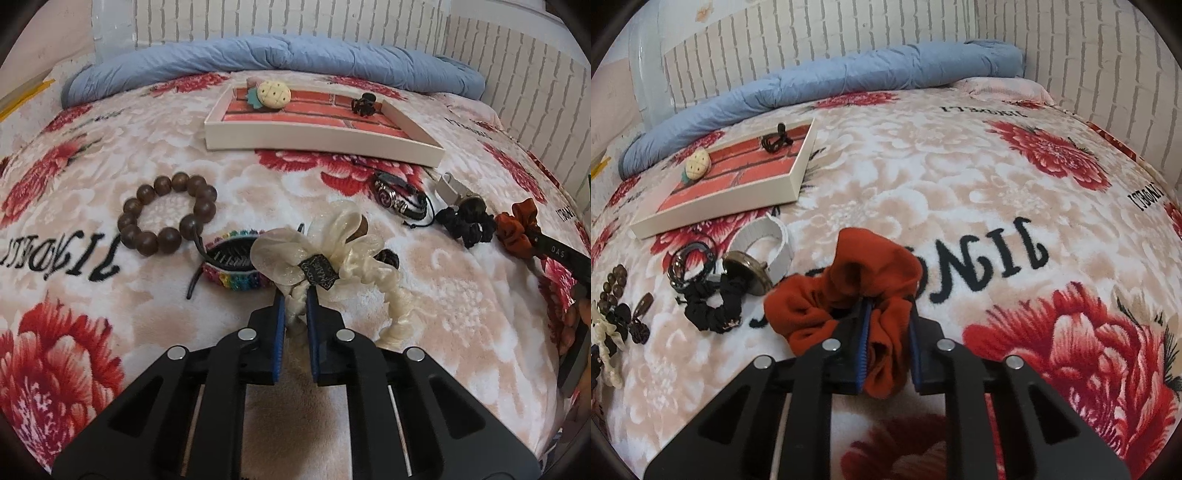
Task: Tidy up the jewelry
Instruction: 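Carry both scrunchies into the tray and open both tools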
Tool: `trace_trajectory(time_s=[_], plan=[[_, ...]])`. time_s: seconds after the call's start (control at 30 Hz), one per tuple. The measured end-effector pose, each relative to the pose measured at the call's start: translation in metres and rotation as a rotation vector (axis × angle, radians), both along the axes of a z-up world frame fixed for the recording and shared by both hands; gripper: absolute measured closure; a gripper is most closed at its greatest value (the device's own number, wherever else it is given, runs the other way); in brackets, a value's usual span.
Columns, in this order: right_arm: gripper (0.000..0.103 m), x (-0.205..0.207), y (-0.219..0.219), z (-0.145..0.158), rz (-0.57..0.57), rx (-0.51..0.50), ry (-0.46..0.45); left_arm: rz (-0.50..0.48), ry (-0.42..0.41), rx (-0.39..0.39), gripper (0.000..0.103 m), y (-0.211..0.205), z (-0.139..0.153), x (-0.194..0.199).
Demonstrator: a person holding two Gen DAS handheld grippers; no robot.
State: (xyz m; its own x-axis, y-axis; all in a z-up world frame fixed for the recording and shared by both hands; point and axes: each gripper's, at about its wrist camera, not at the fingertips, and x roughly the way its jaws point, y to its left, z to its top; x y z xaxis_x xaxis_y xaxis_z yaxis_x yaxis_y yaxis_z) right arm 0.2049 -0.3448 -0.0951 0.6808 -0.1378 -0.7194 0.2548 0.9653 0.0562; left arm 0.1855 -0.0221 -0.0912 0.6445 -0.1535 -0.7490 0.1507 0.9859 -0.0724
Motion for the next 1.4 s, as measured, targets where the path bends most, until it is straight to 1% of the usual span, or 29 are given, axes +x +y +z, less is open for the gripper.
trace_trajectory(time_s=[0.17,0.33,0.53,0.67,0.97,1.07,1.1,1.13,1.17,1.27,1.37,1.4], plan=[[0.085,0.0,-0.005,0.007,-0.005,0.019,-0.026,0.001,-0.033,0.006,0.094,0.001,0.013,0.002],[0.085,0.006,-0.003,0.017,0.004,0.013,-0.045,0.013,-0.055,0.006,0.094,0.005,0.025,0.015],[0.085,0.017,0.005,0.039,0.023,0.002,-0.086,0.04,-0.096,0.003,0.094,0.014,0.047,0.051],[0.085,0.031,0.01,0.054,0.033,-0.004,-0.114,0.056,-0.111,-0.023,0.094,0.02,0.06,0.078],[0.085,0.086,0.037,0.081,0.076,0.019,-0.174,0.064,-0.168,-0.056,0.094,0.021,0.089,0.131],[0.085,0.109,0.052,0.09,0.103,0.019,-0.196,0.062,-0.19,-0.088,0.094,0.022,0.101,0.149],[0.085,0.122,0.061,0.093,0.117,0.026,-0.208,0.059,-0.197,-0.099,0.094,0.021,0.104,0.154],[0.085,0.122,0.061,0.093,0.117,0.026,-0.208,0.059,-0.206,-0.111,0.094,0.021,0.107,0.162],[0.085,0.137,0.069,0.096,0.127,0.038,-0.219,0.061,-0.21,-0.118,0.094,0.021,0.109,0.167],[0.085,0.161,0.082,0.097,0.144,0.053,-0.229,0.056,-0.202,-0.158,0.094,0.02,0.111,0.191],[0.085,0.186,0.095,0.098,0.149,0.061,-0.239,0.074,-0.205,-0.131,0.094,0.016,0.113,0.214],[0.085,0.196,0.1,0.098,0.154,0.059,-0.241,0.076,-0.203,-0.133,0.094,0.015,0.113,0.223]])
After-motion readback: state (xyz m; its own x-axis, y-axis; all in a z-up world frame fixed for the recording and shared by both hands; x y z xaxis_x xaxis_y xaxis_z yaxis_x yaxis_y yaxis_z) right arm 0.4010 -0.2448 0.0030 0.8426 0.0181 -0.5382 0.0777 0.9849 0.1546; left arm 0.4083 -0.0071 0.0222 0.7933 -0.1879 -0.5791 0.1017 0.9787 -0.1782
